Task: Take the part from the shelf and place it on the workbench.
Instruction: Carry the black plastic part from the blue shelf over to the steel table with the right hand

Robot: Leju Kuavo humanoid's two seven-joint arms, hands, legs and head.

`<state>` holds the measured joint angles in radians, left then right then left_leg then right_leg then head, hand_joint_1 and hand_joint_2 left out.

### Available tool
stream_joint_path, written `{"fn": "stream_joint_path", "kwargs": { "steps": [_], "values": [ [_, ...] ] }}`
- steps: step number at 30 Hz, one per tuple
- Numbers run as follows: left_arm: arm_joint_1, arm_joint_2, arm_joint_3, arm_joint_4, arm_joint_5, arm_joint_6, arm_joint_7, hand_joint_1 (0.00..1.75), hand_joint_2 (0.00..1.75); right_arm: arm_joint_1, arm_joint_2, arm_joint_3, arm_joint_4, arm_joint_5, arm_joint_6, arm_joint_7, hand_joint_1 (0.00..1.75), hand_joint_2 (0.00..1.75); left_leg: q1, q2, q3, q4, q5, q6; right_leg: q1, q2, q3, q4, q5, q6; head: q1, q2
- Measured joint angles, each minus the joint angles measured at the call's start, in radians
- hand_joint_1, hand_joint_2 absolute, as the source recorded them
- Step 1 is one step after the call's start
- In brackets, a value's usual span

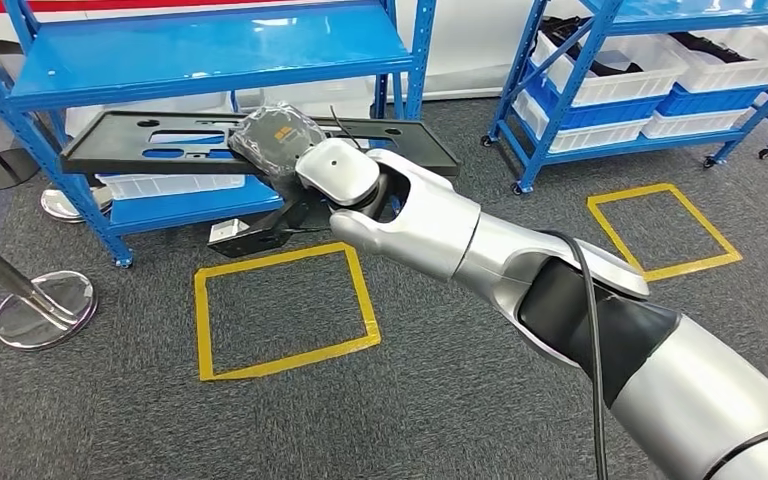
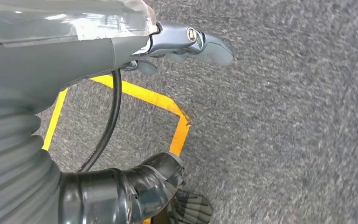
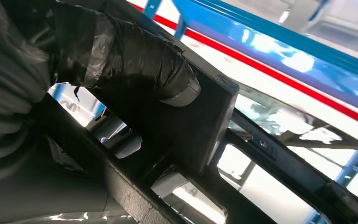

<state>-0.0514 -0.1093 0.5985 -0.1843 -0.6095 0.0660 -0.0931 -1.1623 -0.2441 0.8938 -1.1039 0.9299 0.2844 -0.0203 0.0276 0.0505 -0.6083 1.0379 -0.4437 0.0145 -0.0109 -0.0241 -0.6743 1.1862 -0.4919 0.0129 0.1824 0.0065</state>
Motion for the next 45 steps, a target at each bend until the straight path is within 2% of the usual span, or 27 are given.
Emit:
{"fn": "stream_joint_path", "kwargs": {
  "steps": [2,3,6,8,10,11,12,13,15,17,19,21,23,25,27,28,30,32,34,36,37,38,40,42,43,44,45],
  "values": [
    [0.0,-0.001,0.001,0.0,0.0,0.0,0.0,0.0,1.75,-0.005,0.001,0.0,0.0,0.0,0.0,0.001,1.75,1.75,-0.004,0.016,0.001,0.0,0.0,-0.005,0.014,-0.038,0.054,-0.114,0.037,-0.011,0.0,0.0],
    [0.0,-0.001,0.002,0.0,0.0,0.0,0.0,0.0,1.75,-0.006,0.001,0.0,0.0,0.0,0.0,0.001,1.75,1.75,-0.006,0.026,0.0,-0.001,0.0,-0.008,0.021,-0.049,0.063,-0.139,0.04,-0.016,0.0,0.0],
    [-0.002,0.0,0.004,0.0,0.0,0.0,0.0,0.0,1.75,-0.007,0.001,0.0,0.0,-0.001,0.0,0.002,1.75,1.75,-0.009,0.048,0.001,-0.001,-0.004,-0.021,0.024,-0.027,0.061,-0.154,0.047,-0.03,0.0,0.0],
    [-0.002,0.001,0.004,0.0,-0.001,0.0,0.0,0.0,1.75,-0.008,0.0,0.0,0.0,-0.001,0.0,0.003,1.75,1.75,-0.007,0.015,-0.017,0.043,-0.04,-0.026,0.017,-0.007,0.063,-0.167,0.058,-0.044,0.0,0.0],
    [0.0,0.002,0.004,0.0,-0.001,0.0,0.0,0.0,1.75,-0.008,0.004,0.0,0.001,-0.001,0.001,0.004,1.75,1.75,-0.004,-0.03,-0.068,0.161,-0.104,-0.027,0.014,0.017,0.062,-0.17,0.064,-0.053,0.0,0.0],
    [0.002,0.002,0.005,0.0,-0.002,0.0,0.0,0.0,1.75,-0.007,0.006,0.001,0.001,-0.001,0.001,0.003,1.75,1.75,-0.004,-0.039,-0.094,0.222,-0.127,-0.028,0.015,0.031,0.06,-0.169,0.065,-0.054,0.0,0.0],
    [0.002,0.002,0.005,0.0,-0.004,0.0,0.0,0.0,1.75,-0.005,0.008,0.001,0.001,-0.002,0.002,0.002,1.75,1.75,-0.004,-0.043,-0.112,0.262,-0.134,-0.029,0.015,0.047,0.059,-0.166,0.065,-0.054,0.0,0.0],
    [0.002,0.002,0.006,0.0,-0.006,0.0,0.0,0.0,1.75,-0.004,0.008,0.002,0.001,-0.002,0.002,0.001,1.75,1.75,-0.004,-0.045,-0.114,0.266,-0.122,-0.03,0.016,0.061,0.058,-0.162,0.064,-0.054,0.0,0.0],
    [0.002,0.002,0.006,0.0,-0.008,0.0,0.0,0.0,1.75,-0.004,0.009,0.002,0.001,-0.002,0.002,0.0,1.75,1.75,-0.001,-0.061,-0.072,0.17,-0.055,-0.03,0.014,0.089,0.056,-0.151,0.059,-0.049,0.0,0.0],
    [0.003,0.002,0.007,0.0,-0.009,-0.001,-0.001,0.0,1.75,-0.005,0.01,0.002,0.001,-0.002,0.001,0.0,1.75,1.75,0.006,-0.107,-0.023,0.06,-0.015,-0.03,0.013,0.113,0.045,-0.134,0.054,-0.041,0.0,0.0],
    [0.002,0.002,0.009,0.0,-0.012,-0.002,-0.002,0.0,1.75,-0.005,0.011,0.003,0.002,-0.002,0.001,0.0,1.75,1.75,0.007,-0.13,-0.009,0.026,-0.018,-0.029,0.011,0.137,0.029,-0.125,0.058,-0.029,0.0,0.0],
    [0.0,0.001,0.012,0.0,-0.016,-0.003,-0.003,0.0,1.75,-0.004,0.009,0.003,0.003,-0.002,0.001,0.0,1.75,1.75,0.006,-0.108,-0.006,0.018,-0.014,-0.022,0.007,0.151,0.019,-0.125,0.062,-0.017,0.0,0.0],
    [-0.001,0.0,0.015,0.0,-0.019,-0.003,-0.004,0.0,1.75,-0.008,0.006,0.003,0.003,-0.002,0.0,0.002,1.75,1.75,0.009,-0.081,0.0,0.007,-0.009,-0.011,0.009,0.109,0.0,-0.089,0.039,-0.004,0.0,0.0],
    [0.001,0.0,0.019,0.0,-0.02,-0.003,-0.003,0.0,1.75,-0.011,0.006,0.003,0.003,-0.002,0.001,0.004,1.75,1.75,0.009,-0.055,0.002,0.002,-0.007,-0.005,0.006,0.048,-0.051,0.02,-0.017,0.008,0.0,0.0],
    [0.0,0.001,0.022,0.0,-0.023,-0.003,-0.002,0.0,1.75,-0.011,0.006,0.003,0.004,-0.003,0.002,0.006,1.75,1.75,0.008,-0.029,0.001,0.002,-0.008,-0.004,-0.003,0.029,-0.102,0.124,-0.054,0.016,0.0,0.0],
    [0.0,0.002,0.022,0.0,-0.025,-0.003,-0.002,0.0,1.75,-0.011,0.006,0.004,0.004,-0.003,0.002,0.007,1.75,1.75,0.008,-0.016,0.002,0.002,-0.009,-0.004,-0.006,0.026,-0.105,0.133,-0.047,0.018,0.0,0.0],
    [-0.001,0.002,0.023,0.0,-0.031,-0.003,-0.002,0.0,1.75,-0.013,0.006,0.004,0.005,-0.003,0.002,0.009,1.75,1.75,0.008,0.008,0.004,0.002,-0.011,-0.006,-0.007,0.012,-0.053,0.037,0.01,0.015,0.0,0.0],
    [-0.001,0.001,0.023,0.0,-0.036,-0.003,-0.005,0.0,1.75,-0.02,0.007,0.004,0.005,-0.003,0.002,0.01,1.75,1.75,0.005,0.031,0.008,0.001,-0.014,-0.011,0.004,-0.029,0.015,-0.095,0.054,0.005,0.0,0.0],
    [-0.002,0.0,0.023,0.0,-0.039,-0.003,-0.009,0.0,1.75,-0.027,0.01,0.004,0.005,-0.003,0.002,0.011,1.75,1.75,0.001,0.052,0.011,-0.001,-0.016,-0.02,0.018,-0.046,0.035,-0.144,0.06,-0.006,0.0,0.0],
    [-0.005,0.0,0.024,0.0,-0.039,-0.003,-0.013,0.0,1.75,-0.029,0.012,0.004,0.007,-0.002,0.003,0.011,1.75,1.75,0.0,0.07,0.016,-0.005,-0.02,-0.031,0.017,-0.021,0.035,-0.151,0.066,-0.016,0.0,0.0],
    [-0.006,0.001,0.024,-0.001,-0.039,-0.004,-0.016,0.0,1.75,-0.031,0.013,0.004,0.008,-0.002,0.003,0.012,1.75,1.75,0.001,0.062,0.017,0.002,-0.028,-0.036,0.014,-0.01,0.04,-0.159,0.07,-0.022,0.0,0.0],
    [-0.007,0.002,0.025,-0.001,-0.039,-0.004,-0.019,0.0,1.75,-0.033,0.016,0.004,0.009,0.0,0.004,0.013,1.75,1.75,0.002,0.042,0.01,0.022,-0.045,-0.038,0.011,0.0,0.044,-0.167,0.075,-0.03,0.0,0.0],
    [-0.005,0.002,0.027,-0.001,-0.039,-0.006,-0.024,0.0,1.75,-0.037,0.025,0.004,0.01,0.003,0.004,0.015,1.75,1.75,0.004,-0.016,-0.032,0.124,-0.102,-0.04,0.01,0.022,0.049,-0.174,0.08,-0.04,0.0,0.0],
    [-0.002,0.003,0.029,-0.001,-0.039,-0.006,-0.025,0.0,1.75,-0.036,0.035,0.008,0.011,0.005,0.005,0.013,1.75,1.75,0.002,-0.042,-0.091,0.244,-0.145,-0.04,0.012,0.052,0.048,-0.17,0.08,-0.043,-0.001,0.0],
    [-0.001,0.004,0.029,-0.001,-0.039,-0.006,-0.025,0.0,1.75,-0.034,0.038,0.01,0.011,0.005,0.005,0.012,1.75,1.75,0.001,-0.046,-0.106,0.268,-0.141,-0.04,0.014,0.068,0.047,-0.166,0.079,-0.044,-0.001,0.0],
    [-0.002,0.004,0.03,-0.001,-0.039,-0.006,-0.025,0.0,1.75,-0.033,0.04,0.012,0.011,0.005,0.005,0.012,1.75,1.75,0.001,-0.049,-0.103,0.252,-0.117,-0.04,0.015,0.084,0.047,-0.161,0.077,-0.044,-0.001,0.0],
    [-0.002,0.004,0.03,-0.001,-0.039,-0.006,-0.026,0.0,1.75,-0.033,0.041,0.012,0.011,0.005,0.005,0.013,1.75,1.75,0.002,-0.055,-0.083,0.202,-0.08,-0.039,0.015,0.098,0.046,-0.155,0.073,-0.043,-0.001,0.0]
  ]
}}
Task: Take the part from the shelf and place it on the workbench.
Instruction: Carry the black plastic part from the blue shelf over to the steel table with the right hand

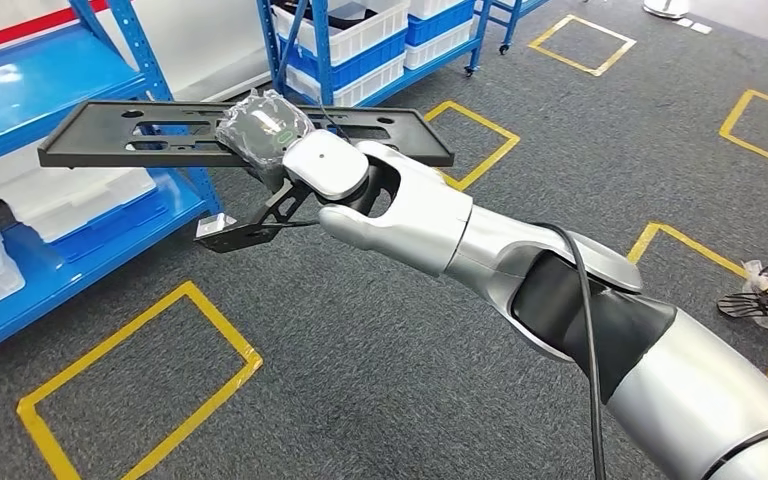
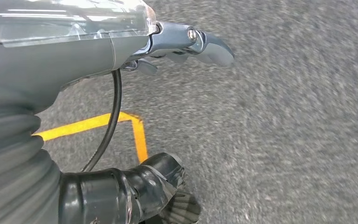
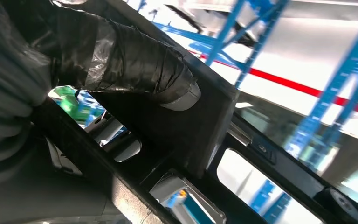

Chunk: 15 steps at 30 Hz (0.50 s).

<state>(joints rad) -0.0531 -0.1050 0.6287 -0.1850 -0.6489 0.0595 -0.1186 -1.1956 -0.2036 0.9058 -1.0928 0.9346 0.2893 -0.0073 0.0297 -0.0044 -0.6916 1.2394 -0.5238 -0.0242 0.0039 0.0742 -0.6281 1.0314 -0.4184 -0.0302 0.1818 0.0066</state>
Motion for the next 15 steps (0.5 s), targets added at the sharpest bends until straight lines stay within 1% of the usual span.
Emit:
{"fn": "stream_joint_path", "kwargs": {
  "steps": [1,2,3,4,5,6,7,8,9,10,11,12,13,14,15],
  "values": [
    [0.0,0.0,0.0,0.0,0.0,0.0,0.0,0.0,1.75,-0.001,0.001,0.0,0.0,0.0,0.0,0.001,1.75,1.75,0.002,-0.021,0.027,-0.063,0.032,0.002,-0.001,0.014,-0.002,0.008,-0.004,0.002,0.0,0.0],
    [0.001,0.0,0.0,0.0,0.0,0.0,0.0,0.0,1.75,-0.002,0.002,0.0,0.0,0.0,0.0,0.001,1.75,1.75,0.005,-0.047,0.052,-0.123,0.053,0.002,-0.001,0.027,-0.007,0.018,-0.008,0.006,0.0,0.0],
    [0.001,0.0,0.001,0.0,0.0,-0.001,0.0,0.0,1.75,-0.003,0.003,0.0,0.0,0.0,0.0,0.002,1.75,1.75,0.006,-0.068,0.069,-0.16,0.061,0.003,-0.004,0.041,-0.015,0.025,-0.01,0.012,0.0,0.0],
    [0.001,0.0,0.001,0.0,0.0,-0.002,-0.001,0.0,1.75,-0.004,0.005,0.0,0.001,0.0,0.0,0.001,1.75,1.75,0.006,-0.082,0.076,-0.175,0.059,0.005,-0.006,0.053,-0.022,0.029,-0.009,0.018,0.0,0.0],
    [0.0,0.001,0.001,0.0,0.0,-0.002,-0.001,0.0,1.75,-0.004,0.005,0.0,0.002,0.0,0.0,0.001,1.75,1.75,0.004,-0.079,0.078,-0.181,0.058,0.006,-0.008,0.067,-0.028,0.03,-0.007,0.025,0.0,0.0],
    [-0.001,-0.001,0.001,0.0,0.0,-0.003,-0.002,0.0,1.75,-0.004,0.005,0.0,0.002,0.0,0.0,0.001,1.75,1.75,0.005,-0.065,0.079,-0.183,0.061,0.011,-0.01,0.08,-0.031,0.026,-0.003,0.032,-0.001,0.0],
    [-0.002,-0.001,0.002,0.0,0.0,-0.004,-0.003,0.0,1.75,-0.005,0.004,0.0,0.003,0.0,0.0,0.001,1.75,1.75,0.006,-0.052,0.083,-0.19,0.064,0.016,-0.008,0.075,-0.035,0.028,-0.004,0.038,0.0,0.0],
    [-0.003,-0.002,0.004,0.0,0.0,-0.005,-0.005,0.0,1.75,-0.007,0.003,0.0,0.003,0.0,0.0,0.002,1.75,1.75,0.01,-0.037,0.087,-0.197,0.067,0.023,-0.006,0.053,-0.043,0.043,-0.013,0.043,0.001,0.0],
    [-0.004,-0.002,0.007,0.0,0.001,-0.005,-0.007,0.0,1.75,-0.01,0.001,0.0,0.004,0.0,0.0,0.003,1.75,1.75,0.012,-0.021,0.091,-0.203,0.07,0.028,-0.004,0.021,-0.06,0.077,-0.032,0.049,0.003,0.0],
    [-0.003,0.0,0.01,0.0,0.001,-0.006,-0.009,0.0,1.75,-0.012,0.002,0.0,0.004,0.001,0.0,0.003,1.75,1.75,0.011,-0.007,0.094,-0.206,0.07,0.032,-0.005,-0.02,-0.087,0.129,-0.059,0.054,0.004,0.0],
    [-0.003,0.0,0.013,0.0,0.002,-0.006,-0.011,0.0,1.75,-0.013,0.002,0.001,0.004,0.001,0.0,0.003,1.75,1.75,0.009,0.007,0.094,-0.207,0.069,0.034,-0.009,-0.048,-0.12,0.194,-0.087,0.059,0.005,0.0],
    [-0.002,0.0,0.016,0.0,0.003,-0.006,-0.013,0.0,1.75,-0.013,0.003,0.002,0.004,0.001,0.0,0.003,1.75,1.75,0.008,0.021,0.095,-0.207,0.068,0.034,-0.013,-0.063,-0.15,0.251,-0.106,0.064,0.005,0.0],
    [-0.003,0.0,0.017,0.0,0.003,-0.006,-0.016,0.0,1.75,-0.012,0.004,0.003,0.005,0.001,0.001,0.003,1.75,1.75,0.008,0.035,0.095,-0.207,0.066,0.034,-0.017,-0.07,-0.167,0.283,-0.11,0.067,0.005,0.0],
    [-0.004,0.0,0.018,0.0,0.004,-0.007,-0.018,0.0,1.75,-0.012,0.004,0.004,0.006,0.001,0.001,0.004,1.75,1.75,0.008,0.049,0.097,-0.207,0.064,0.033,-0.021,-0.075,-0.166,0.279,-0.096,0.069,0.005,0.0],
    [-0.004,0.0,0.018,0.0,0.004,-0.007,-0.02,0.0,1.75,-0.012,0.004,0.005,0.006,0.001,0.001,0.005,1.75,1.75,0.008,0.062,0.099,-0.207,0.062,0.032,-0.023,-0.08,-0.142,0.233,-0.067,0.069,0.005,0.0]
  ]
}}
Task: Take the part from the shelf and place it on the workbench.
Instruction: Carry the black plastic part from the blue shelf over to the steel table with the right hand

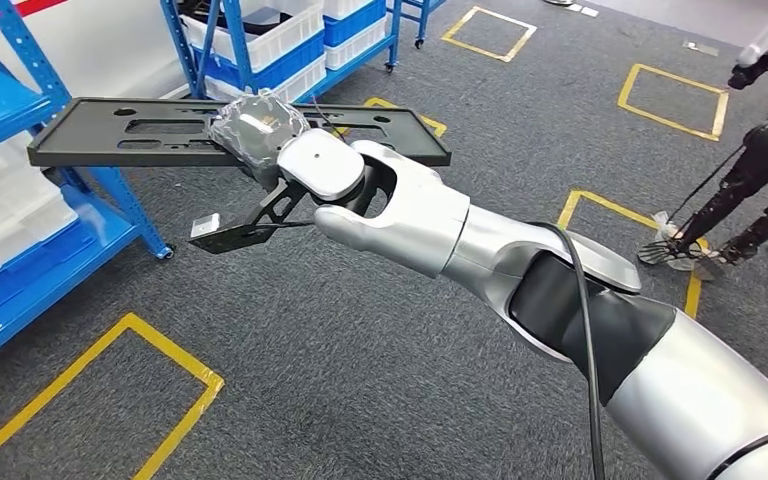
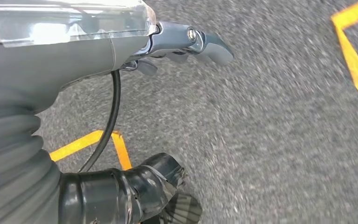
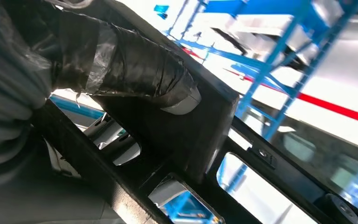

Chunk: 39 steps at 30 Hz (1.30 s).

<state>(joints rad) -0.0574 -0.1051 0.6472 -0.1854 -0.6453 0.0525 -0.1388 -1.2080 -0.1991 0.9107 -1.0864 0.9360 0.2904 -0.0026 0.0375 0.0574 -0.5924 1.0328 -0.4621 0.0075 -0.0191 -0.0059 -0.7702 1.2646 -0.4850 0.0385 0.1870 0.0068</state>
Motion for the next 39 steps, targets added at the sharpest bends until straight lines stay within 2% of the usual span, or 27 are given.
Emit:
{"fn": "stream_joint_path", "kwargs": {
  "steps": [2,4,5,7,8,9,11,12,13,14,15,16,18,20,22,23,24,26,28,29,30,31,33,35,37,38,39],
  "values": [
    [-0.001,-0.001,0.001,0.0,0.0,0.0,-0.003,0.0,1.75,-0.003,0.003,0.0,0.0,0.001,0.0,0.003,1.75,1.75,-0.002,0.023,0.008,-0.001,-0.007,-0.006,0.008,-0.04,0.076,-0.141,0.057,-0.009,0.0,0.0],
    [-0.001,-0.002,0.003,0.0,-0.001,0.0,-0.006,0.0,1.75,-0.006,0.009,0.0,0.0,0.002,-0.001,0.006,1.75,1.75,-0.007,0.043,0.015,-0.002,-0.012,-0.016,0.022,-0.073,0.117,-0.22,0.076,-0.024,0.0,0.0],
    [-0.001,-0.002,0.005,0.0,-0.001,-0.001,-0.007,0.0,1.75,-0.007,0.012,0.0,0.001,0.002,-0.001,0.007,1.75,1.75,-0.009,0.054,0.019,-0.005,-0.014,-0.021,0.027,-0.073,0.118,-0.225,0.072,-0.03,0.0,0.0],
    [-0.003,-0.003,0.007,0.0,-0.002,-0.001,-0.007,0.0,1.75,-0.006,0.014,0.0,0.003,0.002,-0.002,0.008,1.75,1.75,-0.008,0.069,0.027,-0.009,-0.019,-0.033,0.025,-0.045,0.122,-0.233,0.076,-0.041,0.0,0.0],
    [-0.003,-0.003,0.007,0.0,-0.003,-0.001,-0.007,0.0,1.75,-0.006,0.015,0.0,0.004,0.003,-0.003,0.008,1.75,1.75,-0.007,0.057,0.027,0.0,-0.03,-0.036,0.021,-0.032,0.127,-0.24,0.079,-0.047,0.0,0.0],
    [-0.003,-0.003,0.008,0.0,-0.004,-0.002,-0.007,0.0,1.75,-0.006,0.017,0.0,0.006,0.003,-0.004,0.008,1.75,1.75,-0.005,0.033,0.016,0.03,-0.05,-0.037,0.018,-0.02,0.132,-0.248,0.082,-0.054,0.0,0.0],
    [-0.001,-0.002,0.008,0.0,-0.005,-0.002,-0.007,0.0,1.75,-0.005,0.027,0.002,0.011,0.004,-0.004,0.008,1.75,1.75,-0.005,-0.027,-0.037,0.145,-0.107,-0.035,0.017,0.006,0.137,-0.254,0.083,-0.064,0.0,0.0],
    [0.001,-0.002,0.01,0.0,-0.006,-0.002,-0.006,0.0,1.75,-0.003,0.033,0.004,0.014,0.005,-0.004,0.006,1.75,1.75,-0.007,-0.043,-0.072,0.21,-0.131,-0.034,0.018,0.022,0.137,-0.252,0.082,-0.067,-0.001,0.0],
    [0.002,-0.002,0.012,0.0,-0.006,-0.002,-0.005,0.0,1.75,-0.001,0.038,0.006,0.017,0.005,-0.004,0.005,1.75,1.75,-0.008,-0.049,-0.098,0.254,-0.139,-0.034,0.02,0.038,0.137,-0.249,0.081,-0.069,0.0,0.0],
    [0.002,-0.002,0.016,0.0,-0.007,-0.002,-0.004,0.0,1.75,0.002,0.041,0.009,0.02,0.005,-0.004,0.004,1.75,1.75,-0.009,-0.053,-0.11,0.264,-0.126,-0.033,0.022,0.055,0.137,-0.245,0.079,-0.07,0.0,0.0],
    [0.002,-0.002,0.019,0.0,-0.008,-0.002,-0.003,0.0,1.75,0.003,0.044,0.01,0.023,0.006,-0.004,0.004,1.75,1.75,-0.009,-0.055,-0.106,0.24,-0.098,-0.033,0.022,0.071,0.137,-0.24,0.076,-0.07,0.0,0.0],
    [0.002,-0.002,0.022,0.0,-0.009,-0.002,-0.002,0.0,1.75,0.003,0.046,0.011,0.026,0.006,-0.004,0.004,1.75,1.75,-0.008,-0.064,-0.086,0.182,-0.056,-0.032,0.022,0.086,0.137,-0.232,0.071,-0.068,0.0,0.0],
    [0.003,-0.002,0.023,0.0,-0.013,-0.004,-0.002,0.0,1.75,0.002,0.051,0.011,0.031,0.008,-0.004,0.004,1.75,1.75,-0.003,-0.108,-0.042,0.073,-0.01,-0.029,0.021,0.114,0.13,-0.214,0.061,-0.061,0.0,0.0],
    [0.003,-0.002,0.023,0.0,-0.016,-0.005,-0.002,0.0,1.75,0.0,0.056,0.011,0.036,0.009,-0.004,0.004,1.75,1.75,-0.003,-0.136,-0.023,0.032,-0.01,-0.025,0.017,0.139,0.116,-0.204,0.06,-0.05,-0.001,0.0],
    [0.001,-0.003,0.023,0.0,-0.018,-0.006,-0.001,0.0,1.75,0.0,0.057,0.011,0.04,0.01,-0.004,0.003,1.75,1.75,-0.005,-0.118,-0.018,0.024,-0.008,-0.019,0.013,0.154,0.107,-0.203,0.064,-0.04,-0.001,0.0],
    [0.0,-0.003,0.024,0.0,-0.018,-0.006,-0.001,0.0,1.75,-0.001,0.056,0.011,0.042,0.01,-0.004,0.003,1.75,1.75,-0.004,-0.105,-0.015,0.02,-0.006,-0.014,0.015,0.136,0.103,-0.197,0.06,-0.034,0.0,0.0],
    [0.0,-0.003,0.024,0.0,-0.02,-0.006,-0.002,0.0,1.75,-0.003,0.055,0.011,0.044,0.011,-0.005,0.003,1.75,1.75,-0.003,-0.093,-0.011,0.015,-0.006,-0.008,0.017,0.105,0.093,-0.175,0.049,-0.029,0.0,0.0],
    [0.001,-0.002,0.025,0.0,-0.023,-0.007,-0.002,0.0,1.75,-0.006,0.054,0.011,0.047,0.012,-0.005,0.003,1.75,1.75,-0.005,-0.069,-0.005,0.011,-0.007,0.001,0.017,0.034,0.047,-0.085,0.005,-0.019,0.0,0.0],
    [0.001,-0.001,0.028,0.0,-0.026,-0.007,-0.002,0.0,1.75,-0.004,0.055,0.011,0.049,0.013,-0.006,0.002,1.75,1.75,-0.009,-0.041,-0.002,0.011,-0.012,0.006,0.01,0.011,-0.019,0.031,-0.032,-0.013,0.0,0.0],
    [0.001,-0.001,0.03,0.0,-0.027,-0.007,-0.002,0.0,1.75,-0.002,0.055,0.012,0.05,0.013,-0.005,0.001,1.75,1.75,-0.01,-0.026,0.001,0.011,-0.016,0.007,0.008,0.008,-0.034,0.054,-0.029,-0.013,0.0,0.0],
    [0.0,-0.001,0.031,0.0,-0.029,-0.007,-0.002,0.0,1.75,-0.001,0.055,0.012,0.051,0.013,-0.005,0.0,1.75,1.75,-0.011,-0.012,0.006,0.011,-0.02,0.006,0.007,0.005,-0.031,0.041,-0.008,-0.014,0.0,0.0],
    [0.0,-0.001,0.031,0.0,-0.032,-0.007,-0.002,0.0,1.75,-0.001,0.055,0.011,0.052,0.013,-0.006,0.0,1.75,1.75,-0.011,0.001,0.013,0.01,-0.025,0.005,0.008,-0.002,-0.003,-0.015,0.027,-0.018,0.0,0.0],
    [0.0,-0.002,0.031,0.0,-0.036,-0.007,-0.002,0.0,1.75,-0.003,0.055,0.011,0.052,0.014,-0.006,0.0,1.75,1.75,-0.013,0.024,0.027,0.009,-0.036,-0.001,0.023,-0.045,0.065,-0.148,0.079,-0.032,0.0,0.0],
    [0.0,-0.003,0.031,0.0,-0.036,-0.007,-0.002,0.0,1.75,-0.006,0.055,0.011,0.052,0.014,-0.006,0.0,1.75,1.75,-0.017,0.046,0.036,0.004,-0.043,-0.009,0.04,-0.069,0.094,-0.208,0.087,-0.046,0.0,0.0],
    [-0.002,-0.003,0.031,0.0,-0.037,-0.008,-0.002,0.0,1.75,-0.007,0.054,0.011,0.053,0.015,-0.006,0.0,1.75,1.75,-0.018,0.068,0.045,-0.003,-0.048,-0.017,0.042,-0.046,0.098,-0.218,0.087,-0.057,0.0,0.0],
    [-0.003,-0.003,0.031,0.0,-0.037,-0.008,-0.002,0.0,1.75,-0.007,0.053,0.011,0.053,0.015,-0.006,0.0,1.75,1.75,-0.016,0.059,0.047,0.0,-0.055,-0.02,0.039,-0.033,0.103,-0.227,0.089,-0.061,0.0,0.0],
    [-0.004,-0.003,0.031,0.0,-0.037,-0.008,-0.002,0.0,1.75,-0.008,0.053,0.011,0.053,0.016,-0.006,0.0,1.75,1.75,-0.015,0.037,0.042,0.017,-0.069,-0.022,0.036,-0.021,0.109,-0.235,0.091,-0.068,-0.001,0.0]
  ]
}}
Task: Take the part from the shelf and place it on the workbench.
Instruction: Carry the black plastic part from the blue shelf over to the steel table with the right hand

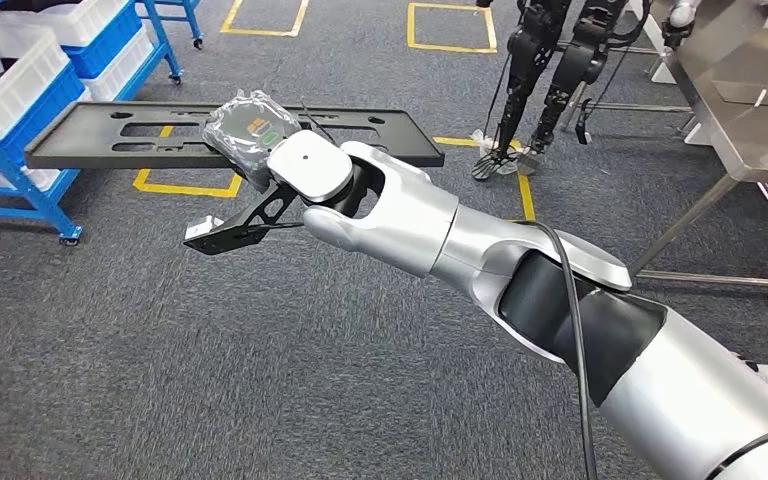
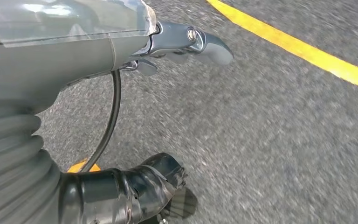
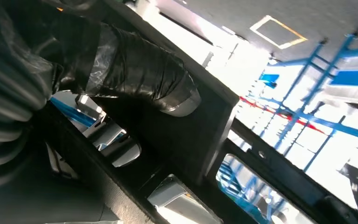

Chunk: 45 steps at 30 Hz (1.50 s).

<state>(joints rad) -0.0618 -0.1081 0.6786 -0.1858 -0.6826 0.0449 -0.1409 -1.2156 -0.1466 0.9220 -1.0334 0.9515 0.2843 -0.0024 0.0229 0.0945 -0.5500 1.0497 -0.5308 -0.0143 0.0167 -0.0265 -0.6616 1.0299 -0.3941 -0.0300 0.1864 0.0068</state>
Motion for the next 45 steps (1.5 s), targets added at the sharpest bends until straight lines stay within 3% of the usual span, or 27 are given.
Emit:
{"fn": "stream_joint_path", "kwargs": {
  "steps": [2,4,5,6,7,9,11,13,14,15,18,20,21,23,24,26,27,29,31,33,35,36,38,40,42,44,45],
  "values": [
    [0.001,0.001,0.0,0.0,-0.002,0.0,0.0,0.0,1.75,-0.001,0.004,0.0,0.0,0.001,0.0,0.001,1.75,1.75,0.004,-0.063,-0.045,0.097,-0.05,-0.002,-0.005,0.024,0.01,-0.01,0.001,-0.013,0.0,0.0],
    [0.003,0.001,0.0,0.0,-0.007,0.0,0.0,0.0,1.75,0.002,0.008,0.0,0.0,0.002,0.001,0.0,1.75,1.75,0.004,-0.088,-0.119,0.226,-0.093,-0.005,-0.005,0.053,0.014,-0.007,-0.003,-0.019,0.0,0.0],
    [0.004,0.002,0.001,0.0,-0.009,0.0,0.0,0.0,1.75,0.004,0.009,0.0,0.0,0.002,0.002,0.0,1.75,1.75,0.004,-0.091,-0.145,0.259,-0.091,-0.008,-0.005,0.069,0.015,-0.005,-0.005,-0.02,0.0,0.0],
    [0.005,0.002,0.002,0.0,-0.013,0.0,0.0,0.0,1.75,0.005,0.009,0.0,0.0,0.002,0.002,0.001,1.75,1.75,0.005,-0.092,-0.154,0.256,-0.069,-0.01,-0.005,0.085,0.016,-0.001,-0.008,-0.019,0.0,0.0],
    [0.005,0.003,0.004,0.0,-0.016,0.0,0.0,0.0,1.75,0.005,0.009,0.0,0.0,0.003,0.003,0.002,1.75,1.75,0.007,-0.096,-0.144,0.213,-0.028,-0.011,-0.007,0.101,0.018,0.004,-0.012,-0.017,0.0,0.0],
    [0.006,0.004,0.009,0.0,-0.021,0.0,0.0,0.0,1.75,0.004,0.008,0.0,0.0,0.004,0.003,0.004,1.75,1.75,0.013,-0.138,-0.1,0.088,0.047,-0.013,-0.01,0.131,0.016,0.02,-0.024,-0.007,0.0,0.0],
    [0.005,0.004,0.014,0.0,-0.023,0.0,-0.001,0.0,1.75,0.003,0.008,0.0,0.0,0.004,0.004,0.006,1.75,1.75,0.015,-0.178,-0.071,0.02,0.064,-0.01,-0.015,0.158,0.004,0.035,-0.029,0.005,-0.001,0.0],
    [0.002,0.004,0.016,0.0,-0.027,0.0,-0.001,0.0,1.75,0.003,0.003,0.0,0.0,0.005,0.005,0.006,1.75,1.75,0.013,-0.169,-0.063,0.01,0.058,-0.003,-0.02,0.184,-0.006,0.035,-0.024,0.018,-0.001,0.0],
    [0.0,0.004,0.017,0.0,-0.029,0.0,-0.001,0.0,1.75,0.004,-0.002,0.0,0.0,0.005,0.006,0.006,1.75,1.75,0.013,-0.157,-0.059,0.004,0.061,0.001,-0.02,0.18,-0.008,0.036,-0.025,0.023,-0.001,0.0],
    [0.0,0.003,0.017,0.0,-0.032,0.0,-0.002,0.0,1.75,0.003,-0.007,0.0,0.0,0.005,0.007,0.007,1.75,1.75,0.013,-0.143,-0.053,-0.003,0.063,0.008,-0.018,0.155,-0.015,0.049,-0.033,0.028,-0.001,0.0],
    [0.003,0.003,0.019,0.0,-0.035,0.0,-0.003,0.0,1.75,0.001,-0.013,-0.001,0.0,0.005,0.009,0.007,1.75,1.75,0.008,-0.099,-0.039,-0.015,0.062,0.026,-0.019,0.05,-0.089,0.191,-0.097,0.041,0.0,0.0],
    [0.004,0.005,0.022,0.0,-0.036,0.0,-0.003,0.0,1.75,0.005,-0.014,-0.001,0.001,0.005,0.011,0.007,1.75,1.75,0.004,-0.068,-0.035,-0.015,0.056,0.029,-0.028,0.033,-0.147,0.286,-0.12,0.048,0.0,0.0],
    [0.004,0.005,0.023,0.0,-0.037,0.0,-0.003,0.0,1.75,0.007,-0.014,-0.001,0.001,0.005,0.013,0.007,1.75,1.75,0.003,-0.052,-0.031,-0.015,0.052,0.028,-0.032,0.03,-0.153,0.289,-0.107,0.049,0.0,0.0],
    [0.002,0.005,0.024,0.0,-0.039,-0.001,-0.004,0.0,1.75,0.008,-0.015,-0.001,0.003,0.005,0.015,0.007,1.75,1.75,0.002,-0.026,-0.018,-0.015,0.042,0.025,-0.033,0.01,-0.102,0.183,-0.042,0.048,0.0,0.0],
    [0.002,0.005,0.024,0.0,-0.039,-0.002,-0.004,0.0,1.75,0.008,-0.015,-0.001,0.003,0.005,0.016,0.007,1.75,1.75,0.001,-0.014,-0.011,-0.016,0.036,0.022,-0.026,-0.016,-0.065,0.117,-0.016,0.044,0.0,0.0],
    [0.002,0.005,0.024,0.0,-0.039,-0.003,-0.004,0.0,1.75,0.005,-0.015,-0.001,0.003,0.005,0.016,0.007,1.75,1.75,-0.003,0.006,-0.002,-0.018,0.027,0.014,-0.008,-0.056,-0.02,0.032,0.001,0.031,0.0,0.0],
    [0.002,0.004,0.024,0.0,-0.039,-0.003,-0.004,0.0,1.75,0.004,-0.015,-0.001,0.003,0.005,0.016,0.007,1.75,1.75,-0.005,0.017,0.001,-0.02,0.025,0.01,0.0,-0.06,-0.016,0.026,-0.004,0.025,0.0,0.0],
    [-0.001,0.002,0.024,0.0,-0.04,-0.003,-0.005,0.0,1.75,0.003,-0.018,-0.001,0.004,0.005,0.017,0.007,1.75,1.75,-0.004,0.032,0.009,-0.021,0.016,0.001,0.002,-0.035,-0.012,0.015,-0.003,0.012,0.0,0.0],
    [-0.002,0.001,0.024,0.0,-0.04,-0.004,-0.005,0.0,1.75,-0.001,-0.018,-0.002,0.004,0.006,0.016,0.008,1.75,1.75,0.001,-0.01,-0.003,0.02,-0.014,-0.004,-0.004,-0.008,-0.001,0.003,0.0,-0.004,0.0,0.0],
    [0.0,0.001,0.024,0.0,-0.04,-0.004,-0.006,0.0,1.75,-0.003,-0.013,-0.002,0.004,0.006,0.017,0.007,1.75,1.75,0.003,-0.071,-0.059,0.135,-0.069,-0.005,-0.008,0.019,0.006,-0.002,-0.001,-0.017,0.0,0.0],
    [0.002,0.001,0.024,0.0,-0.04,-0.004,-0.006,0.0,1.75,0.001,-0.009,-0.001,0.004,0.006,0.017,0.005,1.75,1.75,0.003,-0.089,-0.129,0.251,-0.101,-0.006,-0.007,0.05,0.009,0.0,-0.004,-0.021,0.0,0.0],
    [0.003,0.002,0.024,0.0,-0.04,-0.004,-0.006,0.0,1.75,0.003,-0.008,-0.001,0.004,0.006,0.018,0.004,1.75,1.75,0.003,-0.091,-0.149,0.27,-0.091,-0.007,-0.006,0.067,0.01,0.002,-0.006,-0.021,0.0,0.0],
    [0.004,0.002,0.024,0.0,-0.04,-0.004,-0.006,0.0,1.75,0.004,-0.008,-0.001,0.004,0.006,0.018,0.005,1.75,1.75,0.004,-0.1,-0.133,0.191,-0.016,-0.006,-0.008,0.099,0.014,0.011,-0.013,-0.017,0.0,0.0],
    [0.004,0.002,0.024,0.0,-0.04,-0.004,-0.006,0.0,1.75,0.003,-0.008,-0.001,0.005,0.006,0.018,0.006,1.75,1.75,0.009,-0.142,-0.085,0.068,0.047,-0.005,-0.012,0.128,0.011,0.028,-0.023,-0.008,0.0,0.0],
    [0.003,0.002,0.024,0.0,-0.041,-0.004,-0.006,0.0,1.75,0.002,-0.006,-0.001,0.006,0.006,0.018,0.006,1.75,1.75,0.009,-0.173,-0.063,0.017,0.059,-0.001,-0.018,0.154,0.0,0.037,-0.026,0.005,0.0,0.0],
    [0.0,0.002,0.025,0.0,-0.041,-0.005,-0.005,0.0,1.75,0.001,-0.004,-0.001,0.008,0.006,0.018,0.006,1.75,1.75,0.006,-0.159,-0.059,0.009,0.063,0.008,-0.022,0.176,-0.006,0.034,-0.02,0.017,0.0,0.0],
    [-0.001,0.002,0.026,0.0,-0.042,-0.005,-0.004,0.0,1.75,0.0,-0.005,-0.001,0.009,0.006,0.017,0.007,1.75,1.75,0.006,-0.146,-0.055,0.002,0.066,0.015,-0.021,0.166,-0.009,0.037,-0.023,0.022,0.0,0.0]
  ]
}}
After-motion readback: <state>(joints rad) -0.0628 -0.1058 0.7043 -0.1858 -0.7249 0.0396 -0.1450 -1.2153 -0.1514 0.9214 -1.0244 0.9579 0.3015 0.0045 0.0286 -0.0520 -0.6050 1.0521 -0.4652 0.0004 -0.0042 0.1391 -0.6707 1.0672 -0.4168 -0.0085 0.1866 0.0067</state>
